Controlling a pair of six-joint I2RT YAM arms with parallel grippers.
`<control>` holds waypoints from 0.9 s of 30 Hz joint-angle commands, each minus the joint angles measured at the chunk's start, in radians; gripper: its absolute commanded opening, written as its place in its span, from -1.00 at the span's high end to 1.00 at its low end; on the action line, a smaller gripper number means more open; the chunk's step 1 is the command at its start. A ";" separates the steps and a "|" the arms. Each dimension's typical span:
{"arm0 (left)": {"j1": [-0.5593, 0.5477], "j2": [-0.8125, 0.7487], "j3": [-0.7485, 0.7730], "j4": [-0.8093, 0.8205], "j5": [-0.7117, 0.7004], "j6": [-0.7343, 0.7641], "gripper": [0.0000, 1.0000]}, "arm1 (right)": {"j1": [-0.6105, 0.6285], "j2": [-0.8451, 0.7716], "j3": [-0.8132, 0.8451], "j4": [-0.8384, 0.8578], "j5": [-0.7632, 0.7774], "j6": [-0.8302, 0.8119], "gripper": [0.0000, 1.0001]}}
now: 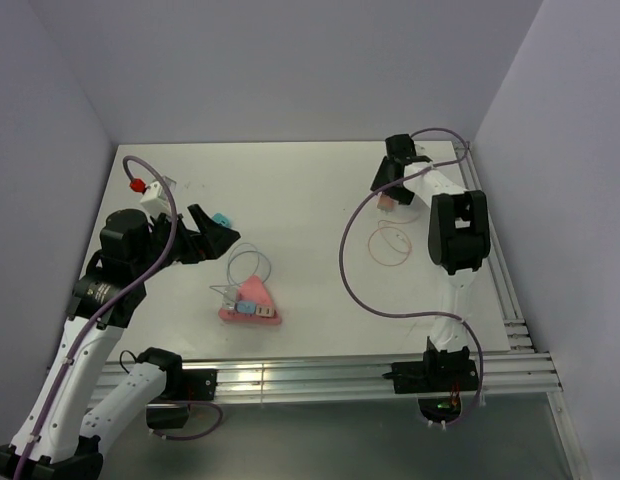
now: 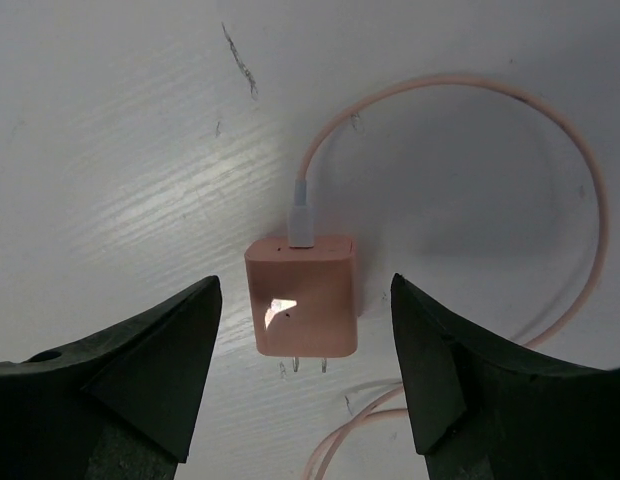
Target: Insert the plug
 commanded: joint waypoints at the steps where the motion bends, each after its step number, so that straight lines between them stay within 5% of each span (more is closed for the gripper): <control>1: 0.000 -0.006 -0.008 0.024 0.013 0.020 -0.91 | 0.023 0.024 0.062 -0.044 0.045 -0.016 -0.50; 8: 0.000 -0.028 -0.019 0.014 0.003 0.020 -0.90 | 0.041 0.077 0.142 -0.142 0.059 -0.011 -0.11; 12: 0.000 -0.032 -0.022 0.012 0.016 0.014 -0.90 | 0.041 0.106 0.170 -0.162 0.043 -0.005 0.65; 15: 0.000 -0.038 -0.025 0.006 0.023 0.012 -0.91 | 0.041 0.094 0.141 -0.143 0.027 -0.002 1.00; 27: 0.000 -0.052 -0.113 0.101 0.191 -0.081 -0.89 | 0.091 -0.415 -0.273 0.121 -0.038 -0.094 1.00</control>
